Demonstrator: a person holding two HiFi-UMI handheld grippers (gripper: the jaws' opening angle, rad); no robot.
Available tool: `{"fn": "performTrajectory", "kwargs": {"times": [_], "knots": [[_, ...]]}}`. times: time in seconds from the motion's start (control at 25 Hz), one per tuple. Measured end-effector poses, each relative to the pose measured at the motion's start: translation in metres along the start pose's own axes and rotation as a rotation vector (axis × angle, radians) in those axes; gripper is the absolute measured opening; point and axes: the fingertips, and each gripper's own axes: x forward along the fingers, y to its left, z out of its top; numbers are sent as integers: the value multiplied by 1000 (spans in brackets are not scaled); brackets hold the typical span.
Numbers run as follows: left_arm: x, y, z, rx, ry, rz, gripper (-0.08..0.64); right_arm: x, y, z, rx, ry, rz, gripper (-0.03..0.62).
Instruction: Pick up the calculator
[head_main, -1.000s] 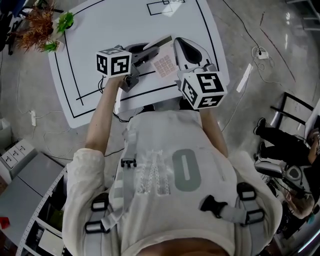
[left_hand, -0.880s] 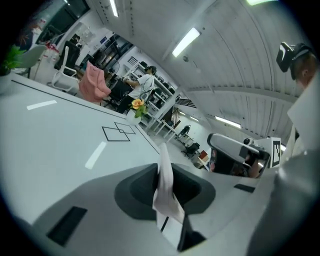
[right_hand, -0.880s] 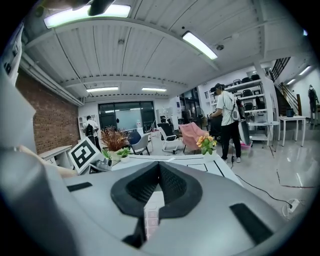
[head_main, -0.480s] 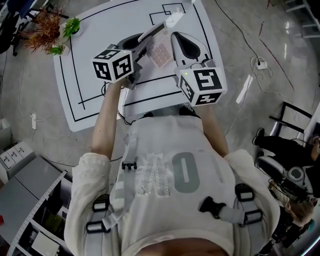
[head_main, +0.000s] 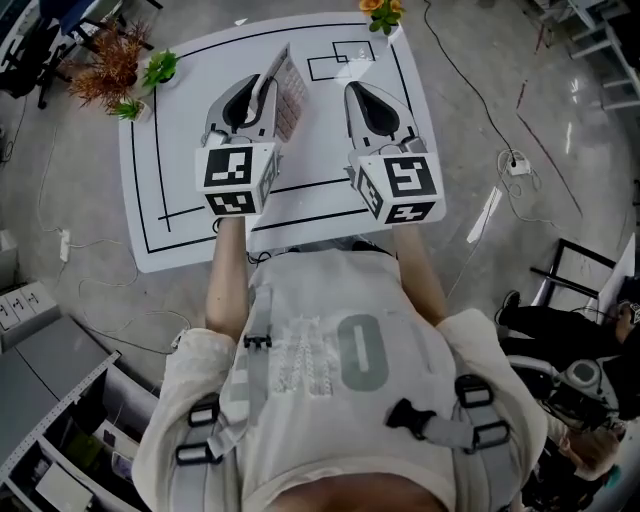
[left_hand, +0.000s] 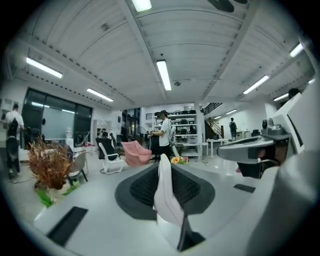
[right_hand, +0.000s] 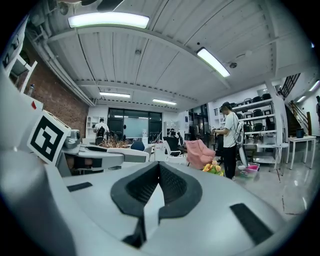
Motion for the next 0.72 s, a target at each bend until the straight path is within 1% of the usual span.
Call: {"fn": "performTrajectory", "kwargs": {"times": [0.16, 0.28, 0.36, 0.52, 0.6, 0.72], "knots": [[-18, 3, 17, 57, -52, 104, 77, -1, 4, 7, -15, -23, 14, 5], [-32, 1, 28, 99, -87, 154, 77, -4, 7, 10, -29, -35, 22, 5], [-38, 2, 30, 104, -96, 181, 77, -6, 8, 11, -34, -42, 26, 5], [-46, 8, 28, 85, -111, 235, 77, -7, 10, 11, -38, -55, 31, 5], [-51, 9, 28, 83, -115, 250, 77, -10, 9, 11, -34, -62, 25, 5], [-54, 10, 29, 101, -116, 259, 77, -12, 9, 10, -21, -65, 22, 5]]}}
